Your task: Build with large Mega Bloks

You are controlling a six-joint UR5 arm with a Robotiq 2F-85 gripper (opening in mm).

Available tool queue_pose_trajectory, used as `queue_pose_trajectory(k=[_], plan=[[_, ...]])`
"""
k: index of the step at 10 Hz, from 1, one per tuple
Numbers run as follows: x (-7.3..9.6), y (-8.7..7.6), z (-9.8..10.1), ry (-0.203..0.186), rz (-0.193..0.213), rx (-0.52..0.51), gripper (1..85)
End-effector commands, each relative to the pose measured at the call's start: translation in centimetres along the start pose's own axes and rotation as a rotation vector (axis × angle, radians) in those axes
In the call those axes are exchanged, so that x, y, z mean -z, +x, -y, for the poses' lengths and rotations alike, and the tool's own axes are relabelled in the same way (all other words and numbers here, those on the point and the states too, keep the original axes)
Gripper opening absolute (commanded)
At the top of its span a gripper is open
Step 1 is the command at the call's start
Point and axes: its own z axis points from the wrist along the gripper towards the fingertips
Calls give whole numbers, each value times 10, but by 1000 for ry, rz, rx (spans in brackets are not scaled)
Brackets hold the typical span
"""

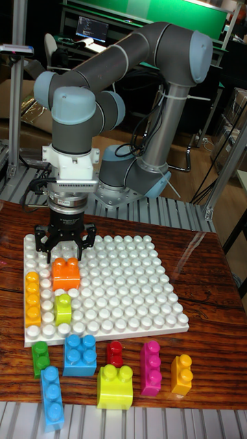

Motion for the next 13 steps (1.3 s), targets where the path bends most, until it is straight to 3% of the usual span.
queue_pose_trajectory(k=[1,2,4,7,9,10,13], plan=[[16,-14,-4,3,-7,-72,583],[22,-21,2,36,-13,-81,453],[35,-33,14,46,-19,-77,297],[36,-52,21,48,2,-57,290],[33,-76,28,49,39,-29,200],[31,-85,29,52,59,-27,117],[19,-108,38,63,101,-4,53]])
